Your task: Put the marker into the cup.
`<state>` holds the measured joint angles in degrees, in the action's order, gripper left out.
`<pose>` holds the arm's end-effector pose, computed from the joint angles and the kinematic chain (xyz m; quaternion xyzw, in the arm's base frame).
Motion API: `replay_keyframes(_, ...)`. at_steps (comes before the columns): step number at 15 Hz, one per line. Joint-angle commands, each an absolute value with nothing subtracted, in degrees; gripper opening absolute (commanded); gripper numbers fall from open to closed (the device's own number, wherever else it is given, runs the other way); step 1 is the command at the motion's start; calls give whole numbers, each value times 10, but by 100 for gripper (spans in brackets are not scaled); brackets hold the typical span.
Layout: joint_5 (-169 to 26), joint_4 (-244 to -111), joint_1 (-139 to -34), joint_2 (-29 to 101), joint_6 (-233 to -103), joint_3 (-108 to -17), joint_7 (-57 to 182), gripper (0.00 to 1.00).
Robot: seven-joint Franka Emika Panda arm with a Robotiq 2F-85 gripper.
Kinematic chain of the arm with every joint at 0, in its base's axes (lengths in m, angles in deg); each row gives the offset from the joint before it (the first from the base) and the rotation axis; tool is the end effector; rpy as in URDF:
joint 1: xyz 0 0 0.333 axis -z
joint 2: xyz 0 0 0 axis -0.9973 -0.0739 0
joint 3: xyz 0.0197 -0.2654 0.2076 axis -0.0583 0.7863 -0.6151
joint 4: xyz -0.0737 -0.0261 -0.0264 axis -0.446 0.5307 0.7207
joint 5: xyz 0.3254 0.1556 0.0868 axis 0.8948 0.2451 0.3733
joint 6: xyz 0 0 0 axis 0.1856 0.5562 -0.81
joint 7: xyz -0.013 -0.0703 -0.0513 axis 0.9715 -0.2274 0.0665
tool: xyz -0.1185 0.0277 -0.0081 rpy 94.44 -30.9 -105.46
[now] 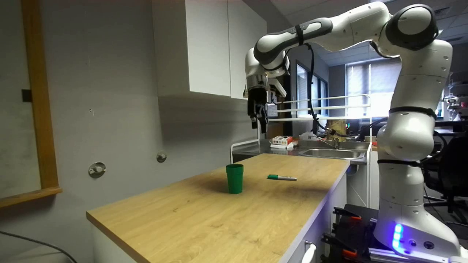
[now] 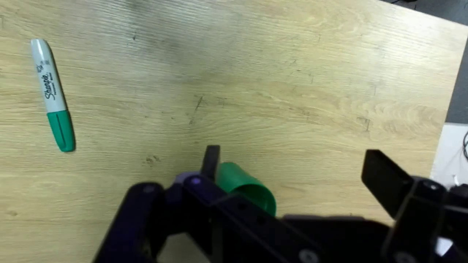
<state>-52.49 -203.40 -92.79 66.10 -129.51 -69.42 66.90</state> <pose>0.4273 0.1112 0.5405 -0.9873 -0.0650 0.0798 0.1208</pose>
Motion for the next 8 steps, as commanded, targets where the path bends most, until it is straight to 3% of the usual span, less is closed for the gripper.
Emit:
replay_keyframes(1,-537,-2001,-897,596,-1299,-677,677,100)
replay_keyframes(8,-560,-1993,-853,493,-1298,-646,727,100)
